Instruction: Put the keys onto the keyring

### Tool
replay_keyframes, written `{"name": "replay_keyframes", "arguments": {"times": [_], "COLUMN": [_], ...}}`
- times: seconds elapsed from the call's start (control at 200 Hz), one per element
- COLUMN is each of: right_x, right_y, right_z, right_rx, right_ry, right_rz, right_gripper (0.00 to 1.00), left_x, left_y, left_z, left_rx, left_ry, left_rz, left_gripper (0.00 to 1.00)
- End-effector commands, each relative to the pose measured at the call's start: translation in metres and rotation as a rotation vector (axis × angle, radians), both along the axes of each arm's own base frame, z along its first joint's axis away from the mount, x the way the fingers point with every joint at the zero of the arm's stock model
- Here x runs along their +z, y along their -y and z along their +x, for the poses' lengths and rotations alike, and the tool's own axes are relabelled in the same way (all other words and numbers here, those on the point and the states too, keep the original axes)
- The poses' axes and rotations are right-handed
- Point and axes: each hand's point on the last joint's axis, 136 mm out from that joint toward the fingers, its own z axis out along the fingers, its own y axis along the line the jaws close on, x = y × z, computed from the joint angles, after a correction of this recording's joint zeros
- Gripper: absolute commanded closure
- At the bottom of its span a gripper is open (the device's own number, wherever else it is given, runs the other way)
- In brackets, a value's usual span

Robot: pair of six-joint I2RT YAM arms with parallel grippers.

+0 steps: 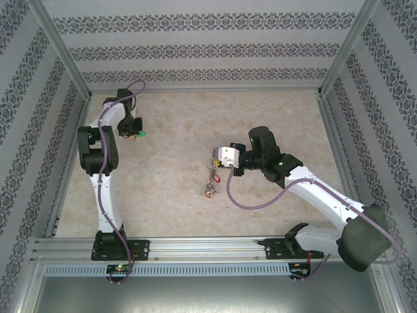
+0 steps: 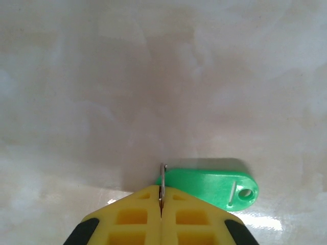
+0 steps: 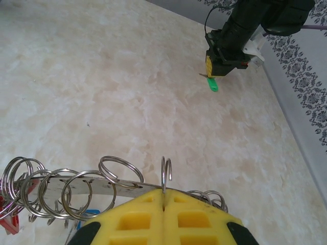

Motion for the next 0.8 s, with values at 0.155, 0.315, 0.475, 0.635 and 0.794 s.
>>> {"name": "replay_keyframes", "arguments": {"times": [0.155, 0.315, 0.475, 0.635, 0.794], "right_x": [0.025, 0.033, 0.027, 0.021, 0.012], "right_y": [-0.012, -0.01, -0.011, -0.01, -0.007], "right_z": [-0.001, -0.007, -0.009, -0.011, -0.01], "right_rx": [0.043, 0.069, 0.083, 0.075, 0.073], "right_ry": [0.04, 0.057, 0.021, 0.003, -0.006], "right_rz": [0.061, 0.083, 0.087, 0.091, 0.053], "right_gripper": [1.0, 1.0, 1.0, 1.0, 1.0], "left_x": [0.011, 0.055, 0.122, 0.178, 0.205], "left_y": [0.0, 0.021, 0.062, 0.145, 0.2], "left_z": [-0.01, -0.004, -0.003, -0.05, -0.108], "left_rx": [-0.059, -0.146, -0.345, -0.836, -1.116], "left_ry": [-0.019, 0.104, 0.385, 0.655, 0.684], "left_rz": [-0.023, -0.1, -0.195, -0.349, -0.541], "left_gripper": [1.0, 1.0, 1.0, 1.0, 1.0]}}
